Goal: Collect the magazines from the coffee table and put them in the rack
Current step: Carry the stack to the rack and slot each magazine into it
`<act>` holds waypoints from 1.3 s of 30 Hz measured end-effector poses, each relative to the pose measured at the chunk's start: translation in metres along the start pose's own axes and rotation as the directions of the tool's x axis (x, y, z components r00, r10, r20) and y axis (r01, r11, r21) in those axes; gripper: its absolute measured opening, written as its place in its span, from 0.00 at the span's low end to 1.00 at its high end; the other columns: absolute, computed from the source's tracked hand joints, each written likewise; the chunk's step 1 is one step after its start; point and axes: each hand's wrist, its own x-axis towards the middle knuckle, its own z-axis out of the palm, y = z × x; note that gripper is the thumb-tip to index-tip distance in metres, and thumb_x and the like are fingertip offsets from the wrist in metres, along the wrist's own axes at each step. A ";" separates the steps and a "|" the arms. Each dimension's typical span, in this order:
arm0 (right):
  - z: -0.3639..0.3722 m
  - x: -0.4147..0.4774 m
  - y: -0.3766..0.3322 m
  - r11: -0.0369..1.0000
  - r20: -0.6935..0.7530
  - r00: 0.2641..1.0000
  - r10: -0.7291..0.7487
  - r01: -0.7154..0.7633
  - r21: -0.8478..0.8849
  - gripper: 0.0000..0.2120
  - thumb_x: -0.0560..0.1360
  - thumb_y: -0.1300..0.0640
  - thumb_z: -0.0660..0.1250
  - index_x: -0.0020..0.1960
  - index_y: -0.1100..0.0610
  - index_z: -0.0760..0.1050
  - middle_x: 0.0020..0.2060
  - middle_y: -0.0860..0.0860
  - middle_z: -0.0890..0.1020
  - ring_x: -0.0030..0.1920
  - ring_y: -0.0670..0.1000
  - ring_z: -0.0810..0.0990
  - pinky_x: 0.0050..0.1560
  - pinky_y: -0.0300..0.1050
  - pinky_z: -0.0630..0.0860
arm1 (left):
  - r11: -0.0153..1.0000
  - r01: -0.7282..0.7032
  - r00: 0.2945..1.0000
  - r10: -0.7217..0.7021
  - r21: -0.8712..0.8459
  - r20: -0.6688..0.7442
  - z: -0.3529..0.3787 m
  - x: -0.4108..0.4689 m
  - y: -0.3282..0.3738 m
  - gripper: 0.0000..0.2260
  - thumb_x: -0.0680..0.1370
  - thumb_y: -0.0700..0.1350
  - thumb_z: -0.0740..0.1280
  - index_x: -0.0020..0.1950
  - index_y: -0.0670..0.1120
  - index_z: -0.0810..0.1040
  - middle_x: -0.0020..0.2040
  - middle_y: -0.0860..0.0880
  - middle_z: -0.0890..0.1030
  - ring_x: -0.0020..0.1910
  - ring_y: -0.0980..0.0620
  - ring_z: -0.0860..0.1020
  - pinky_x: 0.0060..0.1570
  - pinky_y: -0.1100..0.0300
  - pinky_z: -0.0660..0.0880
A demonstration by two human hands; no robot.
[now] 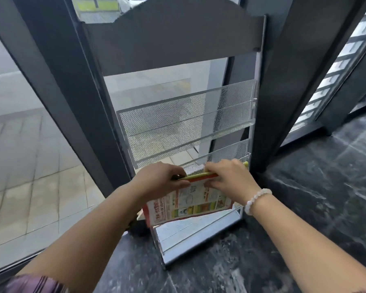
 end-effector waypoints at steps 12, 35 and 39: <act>0.061 0.055 0.103 0.987 0.063 0.986 -0.155 0.152 0.051 0.07 0.74 0.47 0.65 0.48 0.48 0.75 0.34 0.43 0.74 0.41 0.51 0.74 0.44 0.44 0.57 | 0.967 0.202 0.976 -0.185 -0.156 0.116 0.060 0.095 0.003 0.12 0.78 0.58 0.55 0.53 0.58 0.77 0.45 0.53 0.82 0.42 0.53 0.79 0.39 0.59 0.75; 0.358 0.005 0.207 0.929 -0.086 0.996 -0.033 0.062 0.365 0.11 0.70 0.49 0.69 0.52 0.47 0.80 0.42 0.51 0.81 0.44 0.56 0.77 0.53 0.56 0.72 | 0.585 0.167 0.816 -0.534 -0.794 -0.221 0.369 0.115 -0.113 0.21 0.72 0.58 0.58 0.56 0.47 0.79 0.54 0.44 0.81 0.55 0.45 0.79 0.59 0.44 0.73; 0.401 0.000 0.210 0.899 -0.106 0.994 0.005 0.042 0.436 0.11 0.68 0.45 0.66 0.49 0.44 0.78 0.40 0.49 0.80 0.45 0.57 0.78 0.51 0.60 0.73 | 0.556 0.139 0.792 -0.559 -0.819 -0.245 0.404 0.113 -0.127 0.30 0.68 0.62 0.58 0.58 0.42 0.77 0.56 0.39 0.79 0.56 0.41 0.78 0.60 0.42 0.72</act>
